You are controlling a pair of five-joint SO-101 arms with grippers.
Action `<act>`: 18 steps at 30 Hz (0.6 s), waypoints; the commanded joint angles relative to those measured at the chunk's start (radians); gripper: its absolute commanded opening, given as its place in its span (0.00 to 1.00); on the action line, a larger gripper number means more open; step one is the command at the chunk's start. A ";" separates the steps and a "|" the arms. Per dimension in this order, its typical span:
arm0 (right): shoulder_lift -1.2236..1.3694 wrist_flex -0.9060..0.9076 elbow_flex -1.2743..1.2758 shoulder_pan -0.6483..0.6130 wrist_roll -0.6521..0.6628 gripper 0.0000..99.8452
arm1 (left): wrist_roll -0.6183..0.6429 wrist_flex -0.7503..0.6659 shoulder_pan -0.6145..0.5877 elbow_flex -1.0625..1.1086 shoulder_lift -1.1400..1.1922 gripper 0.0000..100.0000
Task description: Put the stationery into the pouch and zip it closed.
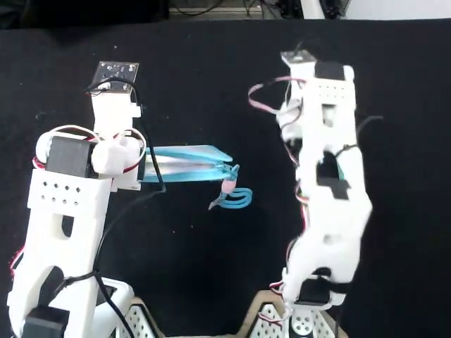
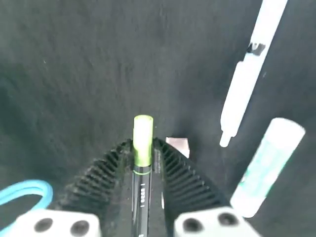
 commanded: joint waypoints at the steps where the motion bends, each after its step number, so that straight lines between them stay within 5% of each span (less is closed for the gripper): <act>1: -0.246 -0.176 0.369 -0.035 -0.009 0.01 | 0.002 -0.009 0.010 0.028 0.006 0.03; 12: -0.446 -0.351 0.766 -0.115 -0.009 0.01 | 0.002 -0.008 0.010 0.030 0.006 0.03; 18: -0.354 -0.328 0.745 -0.140 -0.009 0.17 | 0.002 -0.008 0.010 0.030 0.006 0.03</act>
